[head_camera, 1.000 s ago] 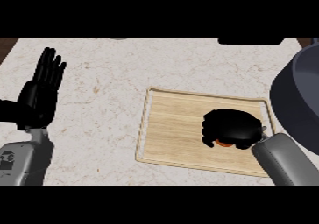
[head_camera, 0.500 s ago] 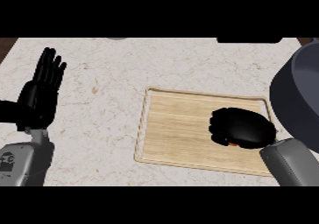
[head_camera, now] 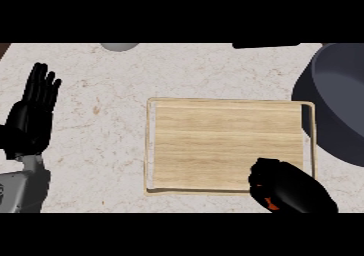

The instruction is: Pick the tomato from the tray and place it in the pot

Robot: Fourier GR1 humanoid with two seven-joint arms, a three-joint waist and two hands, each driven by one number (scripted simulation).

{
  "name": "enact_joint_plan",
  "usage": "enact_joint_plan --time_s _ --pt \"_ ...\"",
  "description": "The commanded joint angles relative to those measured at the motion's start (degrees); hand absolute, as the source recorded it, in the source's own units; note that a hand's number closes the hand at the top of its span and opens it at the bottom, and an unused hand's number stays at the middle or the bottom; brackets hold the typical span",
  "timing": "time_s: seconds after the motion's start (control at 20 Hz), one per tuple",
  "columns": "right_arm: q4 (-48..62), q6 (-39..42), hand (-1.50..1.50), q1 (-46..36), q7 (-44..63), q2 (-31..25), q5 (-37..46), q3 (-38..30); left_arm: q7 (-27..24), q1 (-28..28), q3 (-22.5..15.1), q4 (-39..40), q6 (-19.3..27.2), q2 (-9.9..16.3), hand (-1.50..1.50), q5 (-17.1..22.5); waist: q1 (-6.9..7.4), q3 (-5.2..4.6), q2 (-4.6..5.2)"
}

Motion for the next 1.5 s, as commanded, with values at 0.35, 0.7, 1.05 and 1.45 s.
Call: enact_joint_plan --time_s 0.35,0.7,1.05,1.45 --pt "-38.32 -0.42 1.50 25.17 21.70 8.48 -3.91 -6.63 0.53 2.13 -0.45 -3.91 -0.58 -0.43 0.00 0.77 0.85 0.62 0.79" --pt "-44.54 2.30 1.50 20.74 27.59 11.05 -14.68 -20.42 -1.23 -1.02 -0.83 0.59 -1.41 -0.56 0.00 0.14 2.76 0.68 1.70" --pt "-28.73 8.90 1.50 8.71 25.81 2.87 -25.18 -44.11 2.06 -2.57 -2.23 -1.36 -0.55 -1.39 0.00 -0.23 3.68 0.79 1.61" --pt "3.04 11.96 1.50 -9.27 19.41 -15.68 -32.51 -57.24 1.01 -1.69 -3.28 -2.16 -1.17 -2.52 0.00 -0.43 5.38 0.80 1.94"
